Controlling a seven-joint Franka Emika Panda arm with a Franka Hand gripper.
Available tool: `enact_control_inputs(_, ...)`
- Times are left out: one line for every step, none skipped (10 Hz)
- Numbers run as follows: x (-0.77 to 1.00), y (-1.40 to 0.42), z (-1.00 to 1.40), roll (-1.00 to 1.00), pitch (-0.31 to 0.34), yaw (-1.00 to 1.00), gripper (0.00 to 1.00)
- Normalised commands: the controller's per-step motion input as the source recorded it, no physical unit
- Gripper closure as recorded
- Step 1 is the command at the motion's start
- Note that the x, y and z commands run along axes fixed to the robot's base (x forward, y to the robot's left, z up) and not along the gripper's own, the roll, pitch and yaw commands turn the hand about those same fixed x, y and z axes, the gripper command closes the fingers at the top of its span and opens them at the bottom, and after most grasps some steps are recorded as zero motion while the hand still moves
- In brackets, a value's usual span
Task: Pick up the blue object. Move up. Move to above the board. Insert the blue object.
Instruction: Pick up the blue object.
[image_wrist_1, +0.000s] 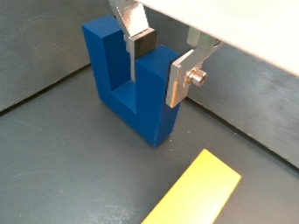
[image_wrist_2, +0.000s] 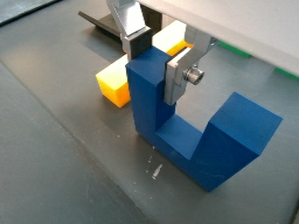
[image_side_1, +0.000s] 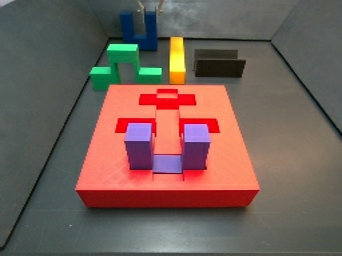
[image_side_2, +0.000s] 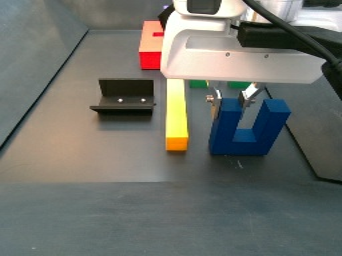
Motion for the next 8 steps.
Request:
enact_control_inputs(0.0, 0.0, 0.0, 0.0, 0.0, 0.0, 1.0)
enact_control_inputs(0.0, 0.0, 0.0, 0.0, 0.0, 0.0, 1.0)
enact_control_inputs(0.0, 0.0, 0.0, 0.0, 0.0, 0.0, 1.0)
enact_control_inputs(0.0, 0.0, 0.0, 0.0, 0.0, 0.0, 1.0)
enact_control_inputs(0.0, 0.0, 0.0, 0.0, 0.0, 0.0, 1.0)
enact_control_inputs(0.0, 0.0, 0.0, 0.0, 0.0, 0.0, 1.0)
enact_control_inputs(0.0, 0.0, 0.0, 0.0, 0.0, 0.0, 1.0)
enact_control_inputs(0.0, 0.0, 0.0, 0.0, 0.0, 0.0, 1.0)
